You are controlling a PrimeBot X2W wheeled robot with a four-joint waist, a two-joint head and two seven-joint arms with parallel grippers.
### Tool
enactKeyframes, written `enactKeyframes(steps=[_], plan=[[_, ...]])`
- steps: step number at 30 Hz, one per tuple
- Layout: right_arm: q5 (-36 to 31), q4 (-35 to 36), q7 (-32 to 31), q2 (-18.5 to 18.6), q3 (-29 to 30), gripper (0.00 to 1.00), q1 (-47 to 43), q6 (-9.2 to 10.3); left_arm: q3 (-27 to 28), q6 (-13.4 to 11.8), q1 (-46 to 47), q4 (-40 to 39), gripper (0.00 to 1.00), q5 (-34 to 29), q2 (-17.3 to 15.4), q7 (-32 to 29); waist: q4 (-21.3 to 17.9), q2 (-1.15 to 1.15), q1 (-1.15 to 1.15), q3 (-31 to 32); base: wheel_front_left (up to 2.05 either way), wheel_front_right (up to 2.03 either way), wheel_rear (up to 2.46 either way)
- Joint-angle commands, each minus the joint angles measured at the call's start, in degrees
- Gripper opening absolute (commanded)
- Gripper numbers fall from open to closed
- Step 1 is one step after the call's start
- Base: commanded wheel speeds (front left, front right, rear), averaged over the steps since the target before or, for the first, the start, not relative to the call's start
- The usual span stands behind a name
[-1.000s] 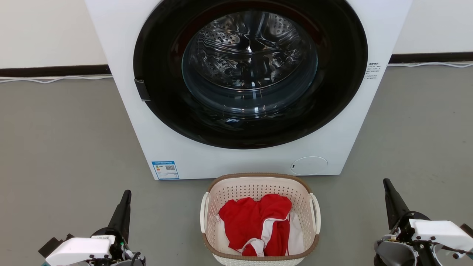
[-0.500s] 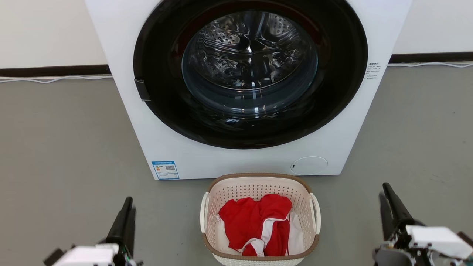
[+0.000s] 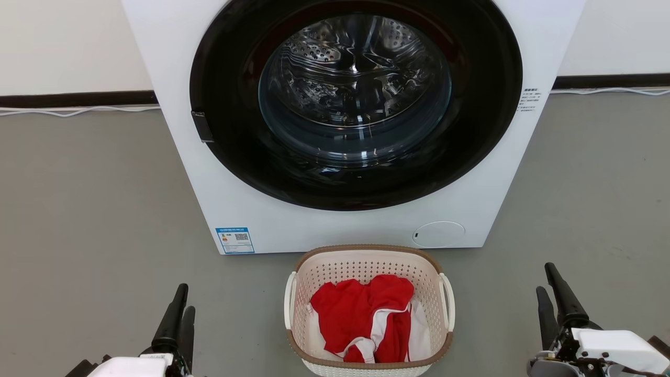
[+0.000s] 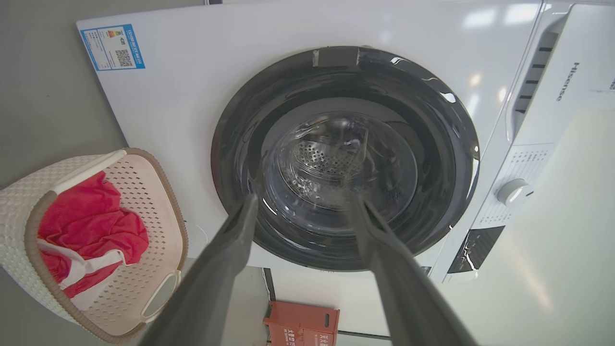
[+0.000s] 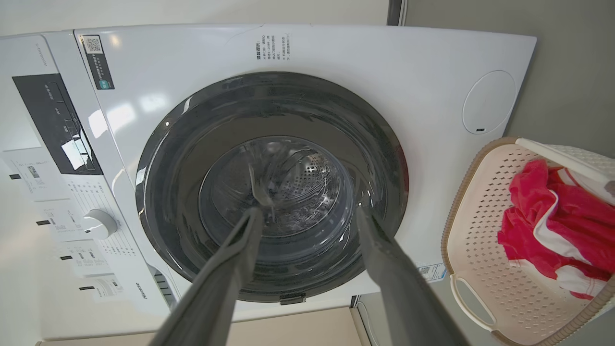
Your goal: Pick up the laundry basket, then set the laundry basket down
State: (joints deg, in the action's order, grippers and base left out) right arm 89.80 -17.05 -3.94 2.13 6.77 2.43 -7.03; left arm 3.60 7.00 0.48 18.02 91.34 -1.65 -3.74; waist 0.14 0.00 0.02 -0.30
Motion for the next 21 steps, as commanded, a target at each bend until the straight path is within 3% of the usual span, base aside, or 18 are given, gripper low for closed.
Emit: enactKeyframes(steps=[1,21], plan=[[-1.5,2.0,0.7,0.4,-0.4,1.0,0.8,-0.08,0.0,0.1,1.5,-1.6,1.0,-1.6,-0.4,0.5,0.0,0.0,-0.01,0.0,0.0,0.0,0.0],[-20.1,3.8,3.9,0.5,-0.8,1.0,0.3,-0.15,0.3,-0.2,1.5,-1.4,1.0,-14.0,-0.5,3.7,0.3,0.0,-0.01,-0.3,0.0,0.0,0.0]])
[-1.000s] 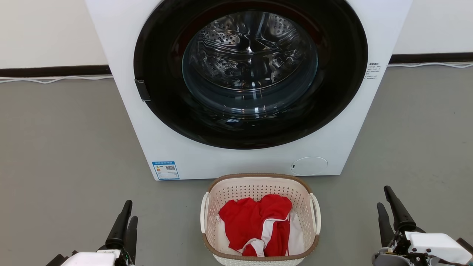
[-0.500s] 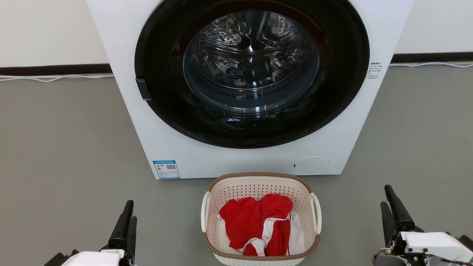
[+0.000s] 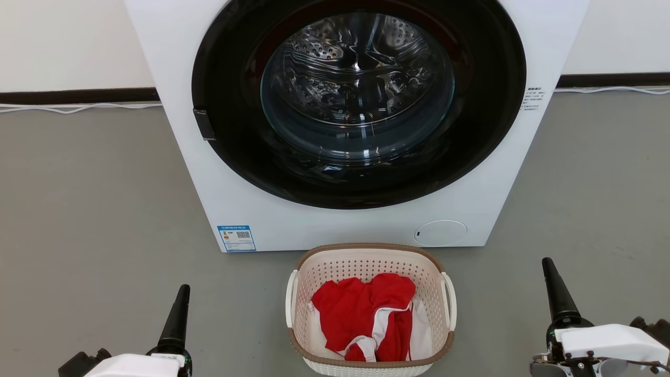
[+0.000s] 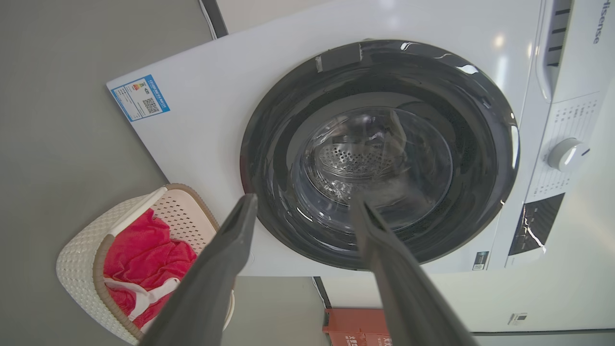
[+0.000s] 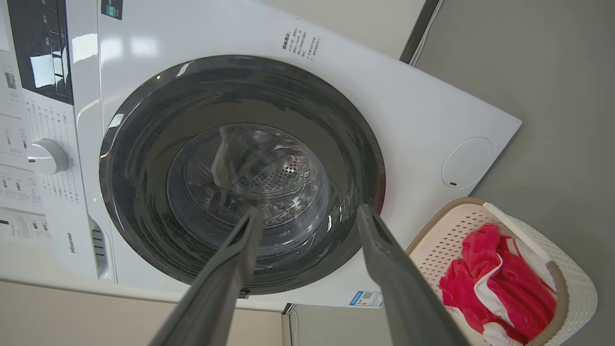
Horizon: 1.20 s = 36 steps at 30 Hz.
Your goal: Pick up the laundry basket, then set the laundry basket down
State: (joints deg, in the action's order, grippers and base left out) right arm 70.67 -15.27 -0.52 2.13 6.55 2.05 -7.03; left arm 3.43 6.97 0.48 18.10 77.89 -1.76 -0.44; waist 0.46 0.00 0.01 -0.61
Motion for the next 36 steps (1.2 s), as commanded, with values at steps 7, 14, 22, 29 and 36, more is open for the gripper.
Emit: enactKeyframes(steps=[7,14,22,29,36], plan=[[-8.7,2.5,1.7,0.5,-1.2,1.0,0.5,-0.17,0.5,-0.8,1.4,-1.6,1.0,-6.7,-0.5,1.6,0.0,0.0,-0.01,-0.1,0.0,0.0,0.0],[-16.2,2.3,2.9,0.7,-1.7,1.0,0.5,-0.2,0.4,-1.3,1.4,-1.7,1.0,-13.3,-0.5,2.8,0.0,0.0,-0.01,-0.2,0.0,0.0,0.0],[-23.4,1.7,4.2,1.0,-2.2,1.0,0.6,-0.23,0.5,-1.5,1.2,-1.7,1.0,-19.6,-0.6,4.1,0.1,0.0,-0.01,0.0,0.0,0.0,0.0],[-28.3,1.0,5.2,1.4,-2.5,1.0,0.8,-0.25,0.6,-1.5,1.0,-1.5,1.0,-24.0,-0.6,5.1,0.3,0.0,-0.01,0.2,0.0,0.0,0.0],[-34.3,0.2,6.6,2.1,-2.8,1.0,1.1,-0.27,0.8,-1.5,0.9,-1.2,1.0,-29.5,-0.7,6.5,0.6,0.0,-0.01,0.3,0.0,0.0,0.0]])
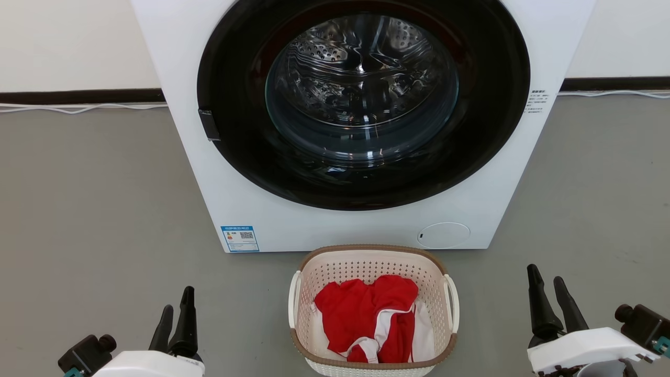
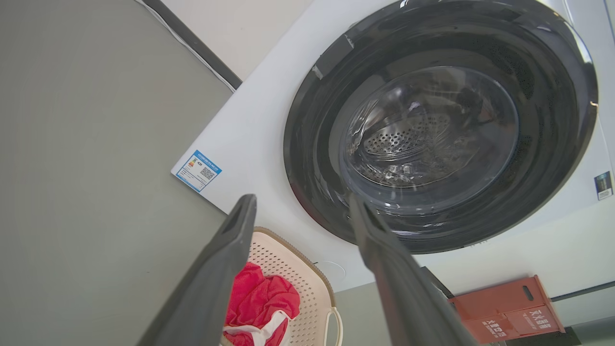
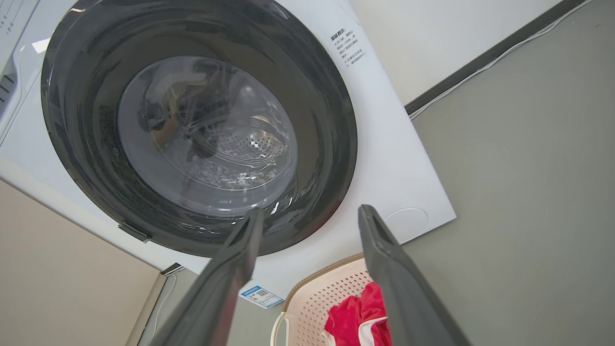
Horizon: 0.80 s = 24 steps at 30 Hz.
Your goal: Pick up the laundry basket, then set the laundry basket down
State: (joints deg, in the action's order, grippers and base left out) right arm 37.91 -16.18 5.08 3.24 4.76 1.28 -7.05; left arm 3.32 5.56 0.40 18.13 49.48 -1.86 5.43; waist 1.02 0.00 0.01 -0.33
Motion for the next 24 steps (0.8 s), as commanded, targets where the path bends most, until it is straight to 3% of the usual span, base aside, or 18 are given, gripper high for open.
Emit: enactKeyframes(steps=[1,24], plan=[[-2.3,1.1,1.1,1.0,-1.1,1.0,1.9,-0.26,1.0,-0.1,1.0,-1.2,1.0,-1.7,-0.6,0.8,0.0,0.0,0.0,0.0,0.0,0.0,0.0],[-20.3,-0.6,5.2,1.7,-1.2,1.0,1.7,-0.34,2.1,0.2,0.8,-0.3,1.0,-18.2,-0.8,4.8,-0.2,0.0,0.0,0.1,0.0,0.0,0.0]])
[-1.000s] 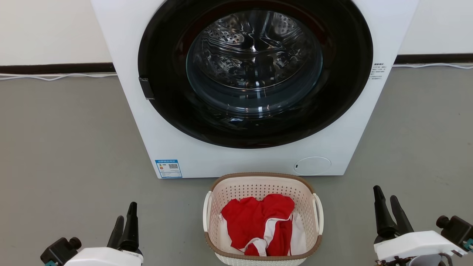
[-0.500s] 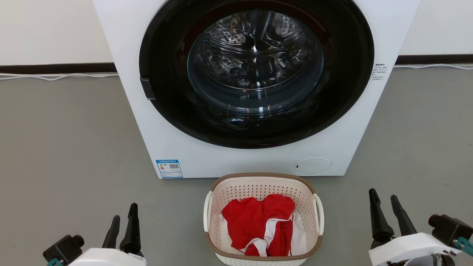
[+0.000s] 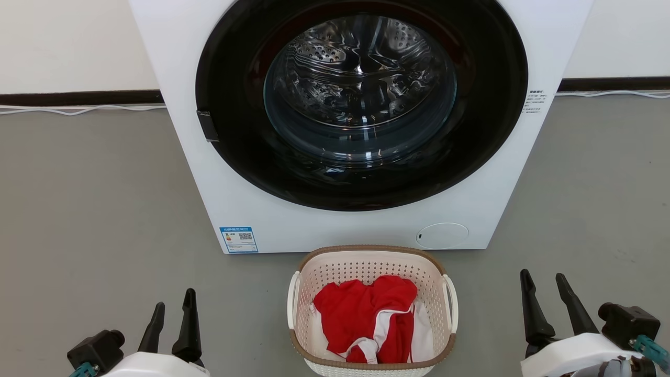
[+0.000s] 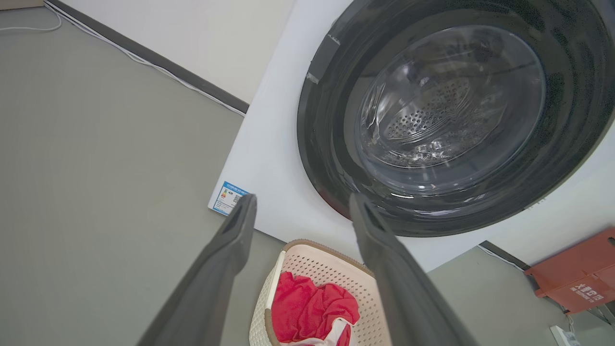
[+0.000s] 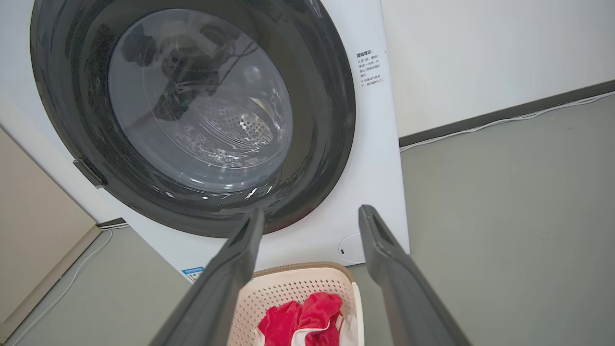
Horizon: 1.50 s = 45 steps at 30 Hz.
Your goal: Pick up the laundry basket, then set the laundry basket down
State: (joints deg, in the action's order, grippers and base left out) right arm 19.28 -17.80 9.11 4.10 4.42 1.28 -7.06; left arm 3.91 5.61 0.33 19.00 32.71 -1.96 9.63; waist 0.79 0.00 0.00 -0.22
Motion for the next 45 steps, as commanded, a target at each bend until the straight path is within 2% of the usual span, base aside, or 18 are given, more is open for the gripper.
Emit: enactKeyframes(steps=[1,29,45], plan=[[-2.4,0.9,1.3,0.9,-0.9,1.0,1.7,-0.33,1.5,0.1,0.9,-1.1,1.0,-2.1,-0.7,0.8,0.0,0.0,0.0,0.0,0.0,0.0,0.0],[-22.7,0.4,5.8,0.8,0.2,1.0,0.9,-0.43,2.4,0.1,0.3,-0.2,1.0,-19.3,-0.9,5.3,0.4,0.0,0.0,0.3,0.0,0.0,0.0],[-22.8,0.4,5.9,0.3,0.6,1.0,0.6,-0.43,2.6,0.5,0.4,0.1,1.0,-19.5,-0.9,5.4,0.2,0.0,0.0,-0.2,0.0,0.0,0.0]])
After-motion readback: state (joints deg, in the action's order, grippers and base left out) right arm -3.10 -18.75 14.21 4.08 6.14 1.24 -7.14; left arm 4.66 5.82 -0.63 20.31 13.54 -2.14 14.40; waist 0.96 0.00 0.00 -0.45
